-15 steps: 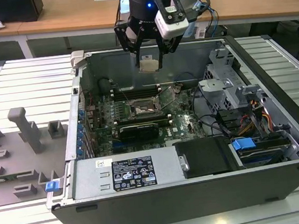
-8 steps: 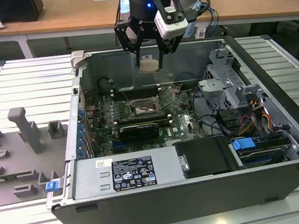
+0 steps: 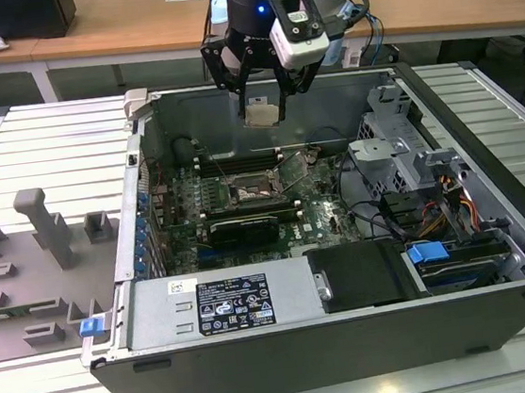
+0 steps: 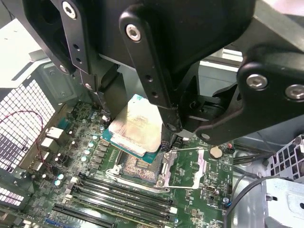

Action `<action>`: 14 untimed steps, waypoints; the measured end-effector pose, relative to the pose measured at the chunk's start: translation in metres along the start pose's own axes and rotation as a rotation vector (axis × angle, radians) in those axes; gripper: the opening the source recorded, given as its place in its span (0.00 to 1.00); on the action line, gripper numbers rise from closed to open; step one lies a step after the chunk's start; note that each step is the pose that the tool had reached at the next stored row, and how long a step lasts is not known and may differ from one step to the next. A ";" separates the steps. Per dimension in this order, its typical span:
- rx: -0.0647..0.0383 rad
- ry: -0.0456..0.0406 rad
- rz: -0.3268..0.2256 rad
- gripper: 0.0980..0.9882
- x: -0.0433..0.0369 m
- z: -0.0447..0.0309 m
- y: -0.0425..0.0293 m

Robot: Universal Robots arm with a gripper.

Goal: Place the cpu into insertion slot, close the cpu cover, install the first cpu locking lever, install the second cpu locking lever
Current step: 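Place the cpu into insertion slot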

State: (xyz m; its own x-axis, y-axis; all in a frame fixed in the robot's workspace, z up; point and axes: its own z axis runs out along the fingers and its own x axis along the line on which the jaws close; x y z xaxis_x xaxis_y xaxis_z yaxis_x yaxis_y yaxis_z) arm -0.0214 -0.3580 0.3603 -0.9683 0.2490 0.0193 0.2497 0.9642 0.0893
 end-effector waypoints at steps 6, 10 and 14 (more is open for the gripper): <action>0.000 -0.0008 0.010 0.48 0.0000 0.0000 0.0000; 0.000 -0.0016 0.018 0.48 0.0000 0.0000 0.0000; -0.001 -0.0034 0.039 0.48 0.0000 0.0000 0.0000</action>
State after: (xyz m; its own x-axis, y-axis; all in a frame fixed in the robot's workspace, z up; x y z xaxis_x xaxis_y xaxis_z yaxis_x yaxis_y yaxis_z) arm -0.0214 -0.3580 0.3603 -0.9579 0.2864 0.0193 0.2869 0.9538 0.0893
